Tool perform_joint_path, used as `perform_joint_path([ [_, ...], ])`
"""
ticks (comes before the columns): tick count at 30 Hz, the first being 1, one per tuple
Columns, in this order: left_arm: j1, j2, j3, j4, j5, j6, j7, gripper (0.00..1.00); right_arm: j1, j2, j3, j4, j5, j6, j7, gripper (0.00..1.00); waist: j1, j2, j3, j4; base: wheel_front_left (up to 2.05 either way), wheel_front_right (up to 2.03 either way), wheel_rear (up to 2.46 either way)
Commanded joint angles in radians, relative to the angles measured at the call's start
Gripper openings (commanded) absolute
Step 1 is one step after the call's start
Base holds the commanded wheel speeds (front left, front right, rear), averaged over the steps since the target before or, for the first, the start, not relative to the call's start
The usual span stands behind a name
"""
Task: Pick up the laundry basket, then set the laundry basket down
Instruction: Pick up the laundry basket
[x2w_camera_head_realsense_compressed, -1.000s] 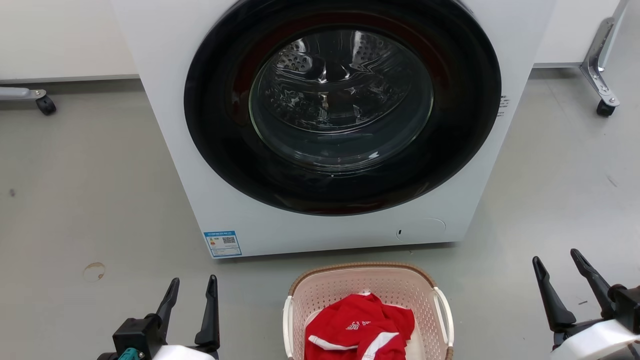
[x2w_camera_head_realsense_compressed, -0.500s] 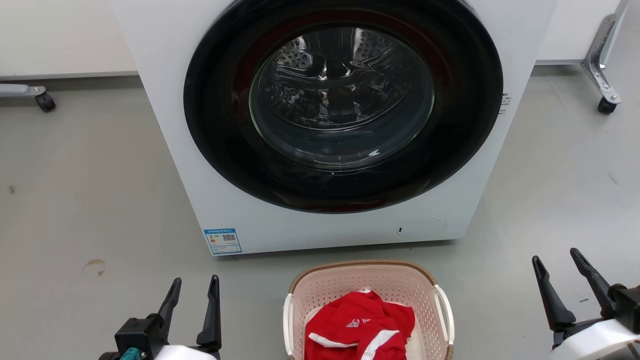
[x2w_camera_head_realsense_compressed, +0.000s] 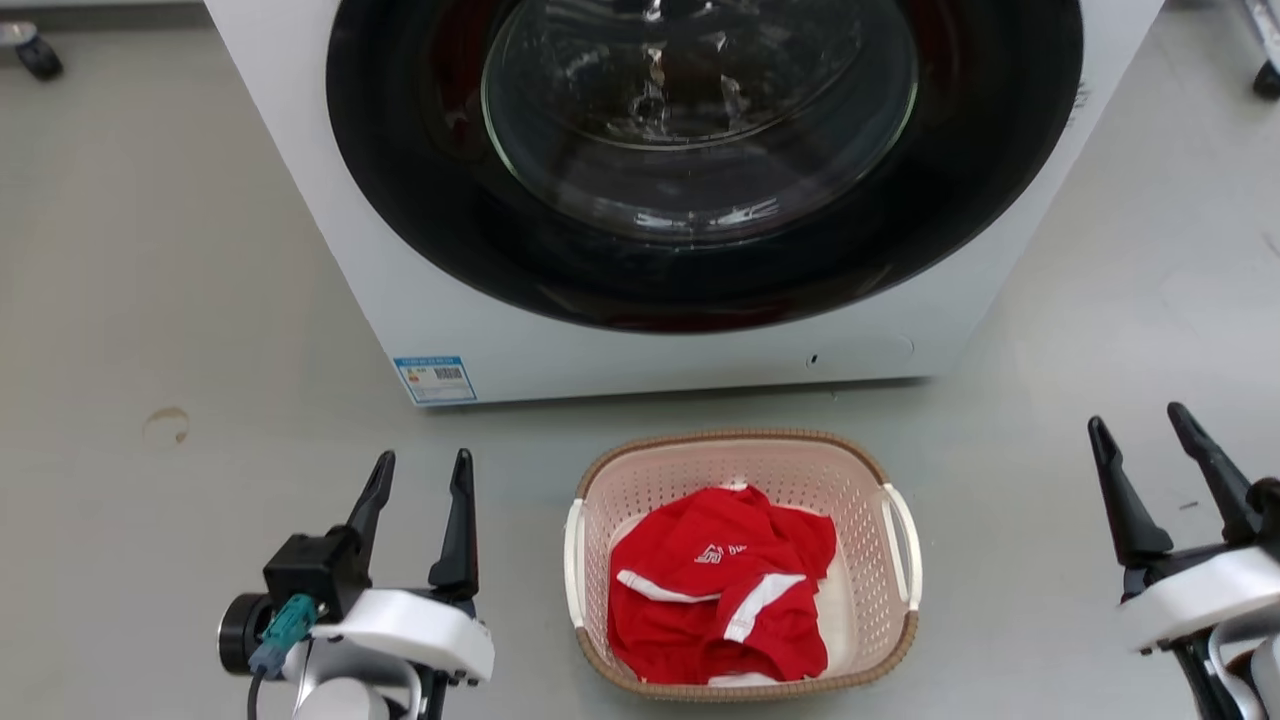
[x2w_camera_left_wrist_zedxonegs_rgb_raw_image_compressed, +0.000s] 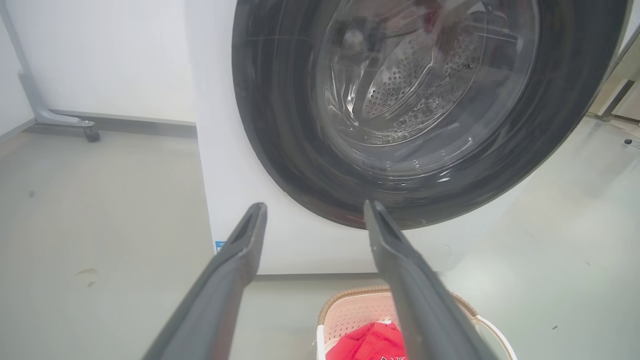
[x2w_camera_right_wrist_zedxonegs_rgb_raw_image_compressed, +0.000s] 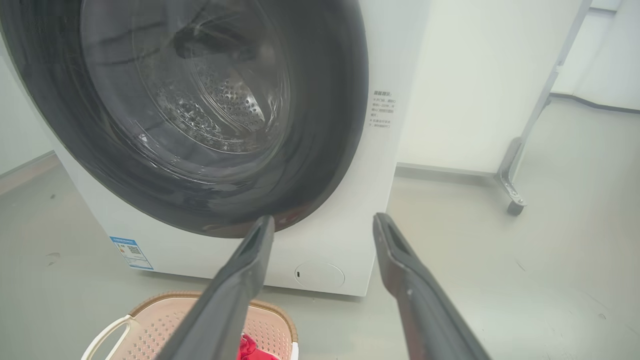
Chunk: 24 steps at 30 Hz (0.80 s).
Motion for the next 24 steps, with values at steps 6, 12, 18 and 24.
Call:
perform_joint_path([
  [6,-0.166,0.006,-0.060,0.033,-0.041,0.051,-0.013,1.00,-0.133,-0.060,0.029,0.037,0.025,0.005,-0.015,1.00,0.0000,0.0000,0.227,0.019,0.00,0.00,0.00],
  [12,-0.309,0.006,-0.171,0.113,-0.102,0.108,-0.013,1.00,-0.243,-0.090,0.089,0.116,0.034,0.005,-0.015,1.00,0.0000,0.0000,0.402,0.043,0.00,0.00,0.00],
  [18,-0.415,0.006,-0.292,0.183,-0.172,0.160,-0.013,1.00,-0.332,-0.108,0.176,0.198,0.044,0.005,-0.015,1.00,0.0000,0.0000,0.545,0.055,0.00,0.00,0.00],
  [24,-0.486,0.006,-0.375,0.195,-0.250,0.193,-0.013,1.00,-0.389,-0.113,0.220,0.243,0.059,0.005,-0.015,1.00,0.0000,0.0000,0.644,0.063,0.00,0.00,0.00],
])
